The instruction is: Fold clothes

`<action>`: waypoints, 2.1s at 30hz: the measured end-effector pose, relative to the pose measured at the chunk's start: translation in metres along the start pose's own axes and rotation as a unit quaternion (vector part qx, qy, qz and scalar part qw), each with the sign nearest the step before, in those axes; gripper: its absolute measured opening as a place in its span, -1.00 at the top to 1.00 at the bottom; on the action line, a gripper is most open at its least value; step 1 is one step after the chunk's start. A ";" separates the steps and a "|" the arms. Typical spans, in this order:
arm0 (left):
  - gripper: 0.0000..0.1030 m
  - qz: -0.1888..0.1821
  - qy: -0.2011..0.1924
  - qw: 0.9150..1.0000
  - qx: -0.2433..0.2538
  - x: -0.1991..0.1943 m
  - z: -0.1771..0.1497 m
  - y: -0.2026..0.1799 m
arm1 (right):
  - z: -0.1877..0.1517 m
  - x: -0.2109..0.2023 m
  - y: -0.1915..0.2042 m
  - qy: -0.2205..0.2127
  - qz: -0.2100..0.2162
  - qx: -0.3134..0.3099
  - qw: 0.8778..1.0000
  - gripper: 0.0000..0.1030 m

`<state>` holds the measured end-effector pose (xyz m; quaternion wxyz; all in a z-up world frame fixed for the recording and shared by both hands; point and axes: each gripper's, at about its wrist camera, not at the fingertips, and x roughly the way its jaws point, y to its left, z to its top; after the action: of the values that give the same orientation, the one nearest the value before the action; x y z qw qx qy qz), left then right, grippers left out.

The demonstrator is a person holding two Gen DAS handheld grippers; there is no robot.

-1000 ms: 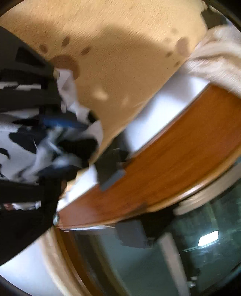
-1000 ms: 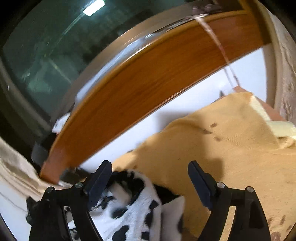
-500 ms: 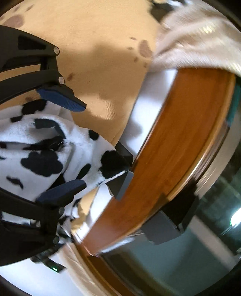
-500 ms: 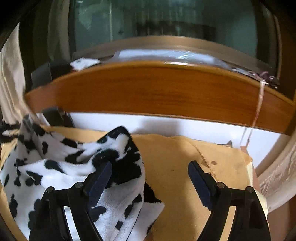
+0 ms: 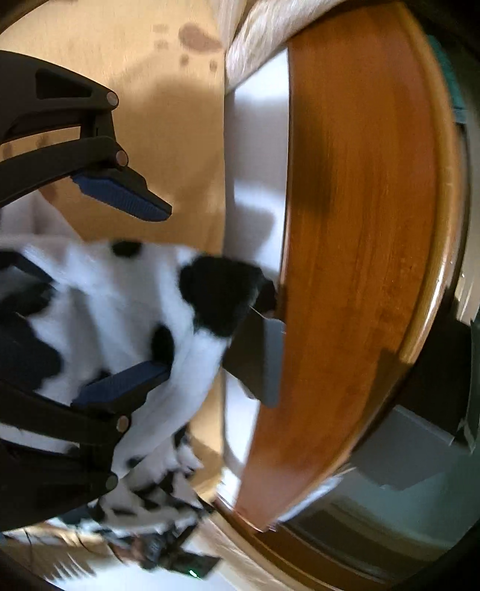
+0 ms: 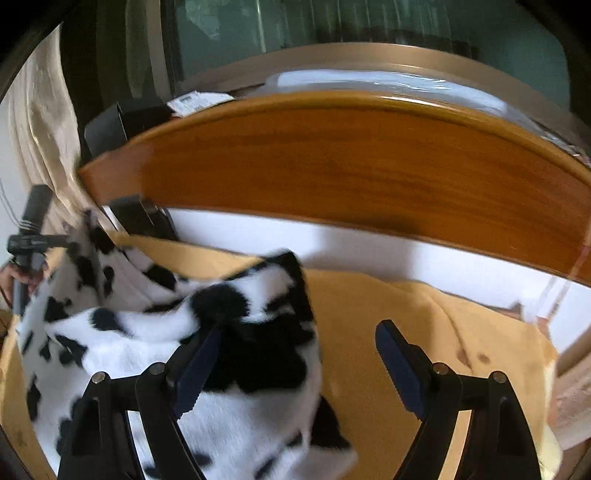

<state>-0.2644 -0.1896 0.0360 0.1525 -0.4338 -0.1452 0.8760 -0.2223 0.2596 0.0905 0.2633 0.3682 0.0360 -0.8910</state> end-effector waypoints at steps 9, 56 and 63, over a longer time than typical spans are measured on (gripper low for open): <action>0.20 0.064 -0.006 0.994 -0.090 0.002 -0.011 0.028 | 0.001 0.010 -0.017 0.001 -0.020 0.073 0.997 0.70; -0.59 0.080 -0.103 0.984 -0.120 -0.046 -0.103 -0.033 | 0.017 0.086 0.122 0.134 -0.159 -0.123 0.970 0.64; -0.59 0.093 -0.103 0.985 -0.107 -0.042 -0.103 -0.037 | 0.028 0.055 0.116 0.094 -0.158 -0.076 0.980 -0.33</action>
<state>-0.1520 -0.1599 0.0208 0.0076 -0.3666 -0.2124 0.9058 -0.2156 0.1284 0.0888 0.1418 0.4191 0.1861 -0.8773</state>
